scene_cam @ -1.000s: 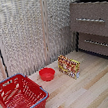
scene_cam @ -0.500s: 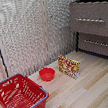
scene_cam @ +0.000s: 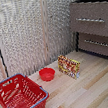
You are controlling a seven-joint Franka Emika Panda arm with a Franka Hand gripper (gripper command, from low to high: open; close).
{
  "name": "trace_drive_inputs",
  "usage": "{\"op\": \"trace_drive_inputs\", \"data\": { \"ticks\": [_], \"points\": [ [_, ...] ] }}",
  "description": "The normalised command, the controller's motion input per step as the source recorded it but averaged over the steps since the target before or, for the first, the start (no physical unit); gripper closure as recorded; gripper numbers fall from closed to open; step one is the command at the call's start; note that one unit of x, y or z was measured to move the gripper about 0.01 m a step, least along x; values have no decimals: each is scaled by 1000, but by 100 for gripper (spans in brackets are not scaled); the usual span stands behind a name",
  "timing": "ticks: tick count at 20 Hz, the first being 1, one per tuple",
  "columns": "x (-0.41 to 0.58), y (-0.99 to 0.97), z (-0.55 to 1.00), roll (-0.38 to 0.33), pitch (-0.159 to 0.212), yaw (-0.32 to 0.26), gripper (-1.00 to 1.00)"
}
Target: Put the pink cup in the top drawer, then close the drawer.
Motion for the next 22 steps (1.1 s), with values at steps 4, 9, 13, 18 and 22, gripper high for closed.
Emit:
{"op": "trace_drive_inputs", "data": {
  "ticks": [4, 9, 13, 18, 22],
  "points": [
    [-13, -942, 80, 0, 197, -39, 100],
    [-10, -669, -150, 12, 114, -20, 100],
    [8, -474, -381, 37, 57, -28, 100],
    [17, -179, -314, 5, 88, -9, -100],
    [9, 6, -34, 12, 18, -15, -100]
  ]
}}
